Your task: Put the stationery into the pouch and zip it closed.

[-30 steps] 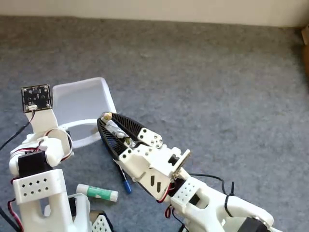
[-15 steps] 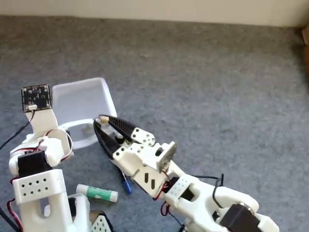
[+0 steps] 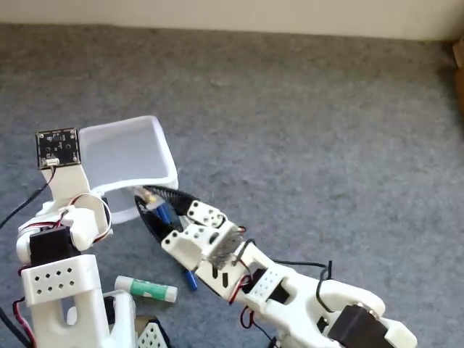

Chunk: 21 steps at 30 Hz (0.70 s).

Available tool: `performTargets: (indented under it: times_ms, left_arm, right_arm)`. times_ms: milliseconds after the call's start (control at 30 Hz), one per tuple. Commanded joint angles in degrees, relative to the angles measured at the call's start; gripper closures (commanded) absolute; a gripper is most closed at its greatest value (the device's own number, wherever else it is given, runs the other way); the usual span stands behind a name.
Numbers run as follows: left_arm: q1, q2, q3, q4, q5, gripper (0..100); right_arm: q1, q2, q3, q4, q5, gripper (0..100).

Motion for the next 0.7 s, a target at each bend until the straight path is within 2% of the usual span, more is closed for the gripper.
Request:
performTargets:
  times_ms: [0, 100, 433, 600, 667]
  left_arm:
    - [0.48, 1.98, 0.40, -0.35, 0.62, 99]
    - [0.40, 1.98, 0.40, -0.35, 0.53, 99]
    - [0.40, 1.98, 0.48, -0.35, 0.44, 99]
    - [0.40, 1.98, 0.48, -0.35, 0.35, 99]
    - [0.40, 1.98, 0.48, -0.35, 0.35, 99]
  right_arm:
    - [-1.36, -0.13, -0.57, 3.03, 1.23, 90.4]
    - [-1.10, -0.13, -0.22, 3.03, 1.05, 83.4]
    - [-1.01, -1.01, -0.04, 3.12, 1.23, 83.2]
    - [-1.01, -9.45, 4.62, 4.00, 1.23, 83.2]
    - [-1.01, -14.20, 5.76, 8.75, 1.14, 83.2]
